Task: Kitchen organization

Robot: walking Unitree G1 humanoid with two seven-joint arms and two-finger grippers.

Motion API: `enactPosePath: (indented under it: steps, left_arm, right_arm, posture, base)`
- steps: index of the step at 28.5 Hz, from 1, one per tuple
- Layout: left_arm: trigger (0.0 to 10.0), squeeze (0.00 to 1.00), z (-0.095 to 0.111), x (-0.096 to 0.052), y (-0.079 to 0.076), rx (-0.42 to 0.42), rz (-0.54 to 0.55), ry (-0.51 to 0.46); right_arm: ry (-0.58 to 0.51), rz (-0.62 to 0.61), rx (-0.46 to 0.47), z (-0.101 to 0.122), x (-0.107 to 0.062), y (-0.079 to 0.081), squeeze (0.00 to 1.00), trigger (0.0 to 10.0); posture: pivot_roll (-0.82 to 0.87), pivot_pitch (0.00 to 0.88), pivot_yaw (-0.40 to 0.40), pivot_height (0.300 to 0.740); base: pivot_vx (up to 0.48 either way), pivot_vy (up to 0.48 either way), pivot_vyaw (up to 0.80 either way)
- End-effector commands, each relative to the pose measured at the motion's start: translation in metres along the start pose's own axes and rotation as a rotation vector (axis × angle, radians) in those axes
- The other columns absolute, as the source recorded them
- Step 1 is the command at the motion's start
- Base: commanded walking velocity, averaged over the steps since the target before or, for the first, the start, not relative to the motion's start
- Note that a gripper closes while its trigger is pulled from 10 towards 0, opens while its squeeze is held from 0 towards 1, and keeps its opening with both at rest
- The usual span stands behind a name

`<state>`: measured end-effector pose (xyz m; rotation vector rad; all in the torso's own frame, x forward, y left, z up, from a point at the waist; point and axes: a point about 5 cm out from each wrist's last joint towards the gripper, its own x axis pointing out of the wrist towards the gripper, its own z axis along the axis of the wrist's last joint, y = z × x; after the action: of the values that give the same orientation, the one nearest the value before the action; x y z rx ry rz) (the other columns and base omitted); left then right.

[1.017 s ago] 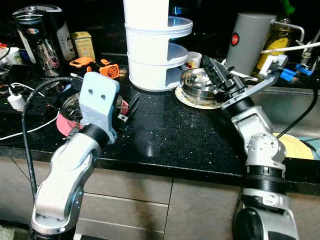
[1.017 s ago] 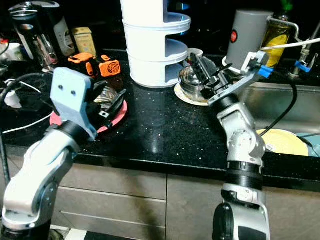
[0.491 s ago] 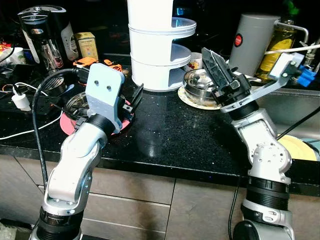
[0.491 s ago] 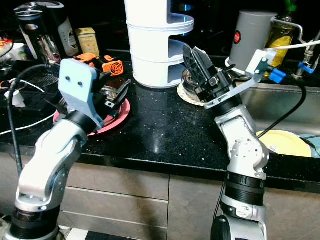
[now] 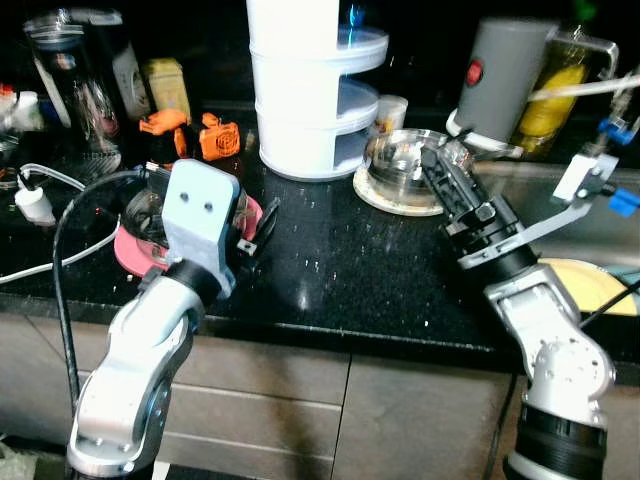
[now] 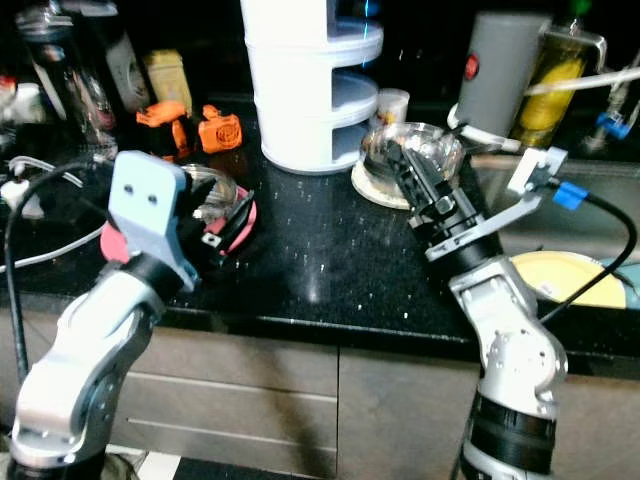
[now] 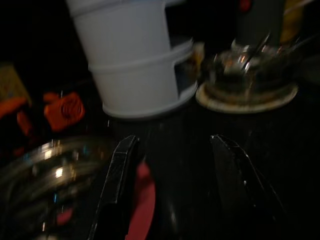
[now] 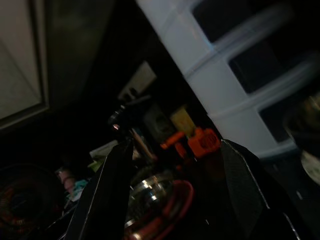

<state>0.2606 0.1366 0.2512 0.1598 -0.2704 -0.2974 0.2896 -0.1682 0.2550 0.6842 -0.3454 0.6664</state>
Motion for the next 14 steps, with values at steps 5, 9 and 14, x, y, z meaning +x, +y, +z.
enactPosePath:
  steps: [5,9,14]
  left_arm:
    - [10.0,0.00,0.008,0.001,0.006,0.004,0.017,-0.017]
    - [10.0,0.00,0.009,0.009,0.007,0.011,0.019,-0.044]
    - [10.0,0.00,0.016,0.018,0.008,0.019,0.027,-0.098]
  right_arm:
    - [0.001,0.046,0.027,-0.001,0.009,0.009,0.00,10.0]
    - [-0.015,0.074,0.021,0.001,0.015,0.010,0.00,10.0]
    - [-0.056,0.120,0.000,0.011,0.025,0.011,0.00,10.0]
  posture:
    - [0.01,0.102,-0.004,0.740]
    - [0.01,0.013,-0.008,0.740]
    - [0.00,0.000,-0.012,0.740]
  base:
    - [0.000,0.000,0.00]
    - [0.000,0.000,0.00]
    - [0.000,0.000,0.00]
